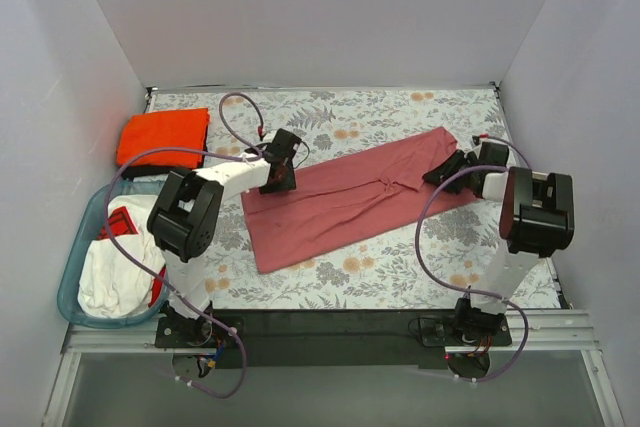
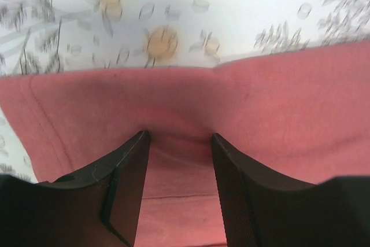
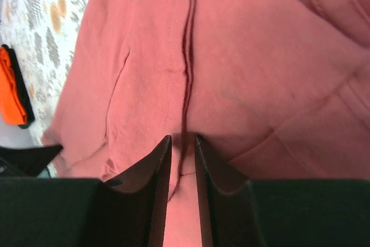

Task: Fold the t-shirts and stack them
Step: Fold the tshirt

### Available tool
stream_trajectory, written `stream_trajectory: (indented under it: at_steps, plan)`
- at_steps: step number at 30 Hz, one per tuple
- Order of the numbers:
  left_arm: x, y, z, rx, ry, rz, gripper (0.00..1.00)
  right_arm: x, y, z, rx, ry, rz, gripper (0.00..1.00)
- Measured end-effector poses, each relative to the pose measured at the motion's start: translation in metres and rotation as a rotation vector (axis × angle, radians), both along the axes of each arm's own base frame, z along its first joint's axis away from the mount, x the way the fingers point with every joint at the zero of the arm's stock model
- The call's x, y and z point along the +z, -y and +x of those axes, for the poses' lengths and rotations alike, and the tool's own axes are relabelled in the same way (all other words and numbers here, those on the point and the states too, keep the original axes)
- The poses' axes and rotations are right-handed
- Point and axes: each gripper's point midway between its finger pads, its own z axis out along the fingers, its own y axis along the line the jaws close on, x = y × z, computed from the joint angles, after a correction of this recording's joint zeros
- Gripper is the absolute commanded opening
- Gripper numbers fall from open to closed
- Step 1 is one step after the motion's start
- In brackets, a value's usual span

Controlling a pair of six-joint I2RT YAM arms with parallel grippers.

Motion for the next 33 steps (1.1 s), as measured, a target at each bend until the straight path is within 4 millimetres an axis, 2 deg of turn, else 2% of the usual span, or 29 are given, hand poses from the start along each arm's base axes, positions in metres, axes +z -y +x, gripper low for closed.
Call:
stream_trajectory:
  at_steps: [3, 5, 8, 11, 14, 18, 21, 25, 30, 33]
  plan:
    - [-0.001, -0.003, -0.027, 0.006, -0.066, -0.037, 0.46, 0.001, -0.007, 0.035, 0.041, 0.017, 0.026, 0.30]
    - [0.000, -0.001, -0.054, -0.007, -0.122, -0.099, 0.46, 0.002, -0.015, 0.058, 0.071, 0.021, 0.034, 0.30]
    - [0.001, 0.009, -0.107, -0.037, -0.244, -0.208, 0.47, 0.005, -0.035, 0.096, 0.126, 0.039, 0.030, 0.30]
    - [0.002, 0.027, -0.162, -0.084, -0.364, -0.295, 0.47, 0.006, -0.062, 0.128, 0.191, 0.062, 0.028, 0.32]
    - [0.003, 0.047, -0.210, -0.134, -0.486, -0.359, 0.48, 0.007, -0.094, 0.149, 0.268, 0.094, 0.041, 0.34]
    - [0.006, 0.068, -0.246, -0.168, -0.598, -0.418, 0.50, 0.009, -0.131, 0.168, 0.358, 0.134, 0.069, 0.34]
    - [0.008, 0.079, -0.259, -0.180, -0.656, -0.458, 0.52, 0.010, -0.151, 0.181, 0.401, 0.159, 0.082, 0.35]
    - [0.009, 0.089, -0.260, -0.175, -0.696, -0.494, 0.54, 0.013, -0.170, 0.196, 0.438, 0.182, 0.110, 0.38]
    - [0.023, 0.109, -0.240, -0.187, -0.655, -0.529, 0.60, 0.016, -0.172, 0.198, 0.439, 0.174, 0.116, 0.41]
    - [0.042, 0.121, -0.219, -0.199, -0.579, -0.544, 0.62, 0.019, -0.163, 0.183, 0.431, 0.142, 0.092, 0.41]
